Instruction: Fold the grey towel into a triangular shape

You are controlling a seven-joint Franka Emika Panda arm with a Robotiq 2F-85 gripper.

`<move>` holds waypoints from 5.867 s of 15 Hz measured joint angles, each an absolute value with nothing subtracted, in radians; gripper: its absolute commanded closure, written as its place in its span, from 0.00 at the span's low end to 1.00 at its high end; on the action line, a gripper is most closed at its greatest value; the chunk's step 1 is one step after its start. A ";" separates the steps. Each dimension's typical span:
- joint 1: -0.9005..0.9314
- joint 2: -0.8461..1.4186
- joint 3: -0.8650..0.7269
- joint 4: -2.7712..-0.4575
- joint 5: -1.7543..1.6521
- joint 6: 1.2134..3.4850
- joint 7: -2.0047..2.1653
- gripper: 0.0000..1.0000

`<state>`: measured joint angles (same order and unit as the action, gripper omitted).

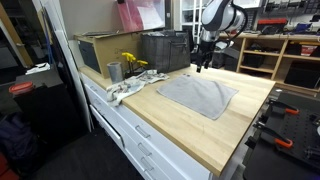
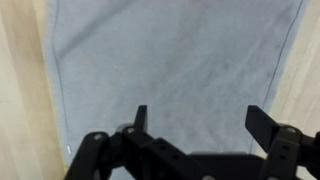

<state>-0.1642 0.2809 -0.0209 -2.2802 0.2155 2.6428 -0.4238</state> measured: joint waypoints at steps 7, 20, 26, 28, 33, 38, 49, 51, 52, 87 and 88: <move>-0.164 0.538 0.120 -2.042 0.250 2.716 -0.426 0.00; -0.031 0.876 0.118 -1.534 0.001 2.571 -0.348 0.00; -0.013 0.981 0.105 -1.375 -0.055 2.490 -0.348 0.00; -0.012 1.014 0.105 -1.332 -0.064 2.474 -0.348 0.25; -0.008 1.071 0.105 -1.251 -0.073 2.448 -0.349 0.57; -0.009 1.094 0.102 -1.217 -0.073 2.439 -0.350 0.95; -0.088 0.965 0.120 -1.394 0.039 2.525 -0.288 0.99; -0.114 0.905 0.124 -1.481 0.088 2.579 -0.258 0.99; -0.126 0.875 0.124 -1.527 0.112 2.609 -0.243 0.99; -0.367 0.367 -0.051 -2.589 0.276 3.118 -0.082 0.99; -0.377 0.367 -0.051 -2.594 0.276 3.118 -0.088 0.99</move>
<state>-0.3767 0.3665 -0.0507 -2.5945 0.2757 3.1177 -0.0885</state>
